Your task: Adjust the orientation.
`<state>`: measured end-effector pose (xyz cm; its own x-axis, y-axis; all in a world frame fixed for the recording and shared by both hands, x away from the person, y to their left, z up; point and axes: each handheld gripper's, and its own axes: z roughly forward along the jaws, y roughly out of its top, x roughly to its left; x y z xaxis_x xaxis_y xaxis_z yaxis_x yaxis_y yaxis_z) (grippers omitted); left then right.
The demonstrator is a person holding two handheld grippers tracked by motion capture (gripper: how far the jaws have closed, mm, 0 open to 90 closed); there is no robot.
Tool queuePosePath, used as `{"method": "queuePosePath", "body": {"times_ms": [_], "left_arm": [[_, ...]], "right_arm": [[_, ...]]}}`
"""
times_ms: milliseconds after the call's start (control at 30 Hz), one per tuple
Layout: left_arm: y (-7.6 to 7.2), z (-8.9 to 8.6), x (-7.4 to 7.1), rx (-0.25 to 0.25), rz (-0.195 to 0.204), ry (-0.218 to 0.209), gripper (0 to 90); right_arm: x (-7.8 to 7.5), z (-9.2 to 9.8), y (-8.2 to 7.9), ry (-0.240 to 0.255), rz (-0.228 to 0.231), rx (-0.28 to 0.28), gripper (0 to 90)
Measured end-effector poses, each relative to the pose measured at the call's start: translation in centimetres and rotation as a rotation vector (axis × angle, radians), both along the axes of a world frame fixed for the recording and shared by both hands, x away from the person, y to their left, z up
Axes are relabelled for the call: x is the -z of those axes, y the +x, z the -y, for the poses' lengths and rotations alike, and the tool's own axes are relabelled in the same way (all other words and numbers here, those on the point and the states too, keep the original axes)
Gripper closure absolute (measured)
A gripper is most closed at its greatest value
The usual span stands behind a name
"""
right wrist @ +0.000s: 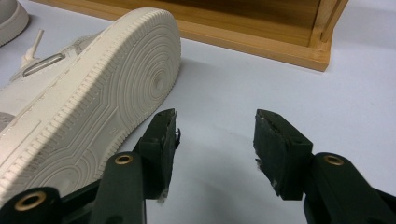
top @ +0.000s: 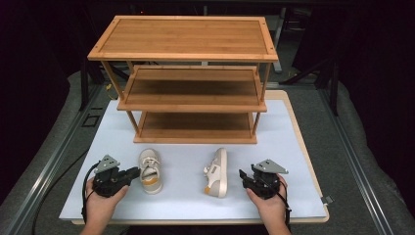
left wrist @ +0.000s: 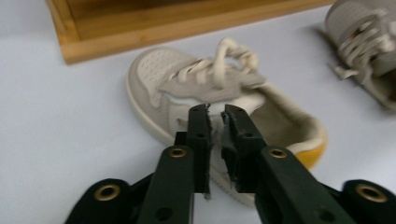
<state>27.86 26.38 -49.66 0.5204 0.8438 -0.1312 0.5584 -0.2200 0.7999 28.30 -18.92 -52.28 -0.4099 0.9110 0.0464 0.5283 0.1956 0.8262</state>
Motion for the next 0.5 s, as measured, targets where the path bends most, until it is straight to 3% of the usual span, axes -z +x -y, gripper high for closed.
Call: {"method": "queuePosePath", "body": {"times_ms": [133,267,300,333,400,500], "left_arm": [[0.0,0.6,0.0,0.027,-0.006,-0.041,67.3],[0.3,1.0,0.5,0.016,-0.010,-0.026,61.9],[0.4,1.1,0.5,-0.013,-0.011,0.005,58.0],[0.4,1.1,0.5,-0.013,-0.011,0.005,57.5],[0.5,1.0,0.9,-0.039,-0.024,0.048,57.5],[0.9,0.9,1.4,-0.046,-0.045,0.025,55.0]], "right_arm": [[0.0,-0.1,0.0,-0.001,0.002,-0.004,48.9],[0.0,-0.3,0.0,-0.006,0.002,-0.009,48.9],[0.0,-0.4,0.0,-0.005,0.000,-0.010,48.9],[0.0,-0.4,0.0,-0.005,0.000,-0.010,48.9],[0.0,-0.5,-0.1,-0.004,0.002,-0.010,48.8],[-0.2,-0.5,-0.2,0.005,0.012,-0.012,48.9]]}}
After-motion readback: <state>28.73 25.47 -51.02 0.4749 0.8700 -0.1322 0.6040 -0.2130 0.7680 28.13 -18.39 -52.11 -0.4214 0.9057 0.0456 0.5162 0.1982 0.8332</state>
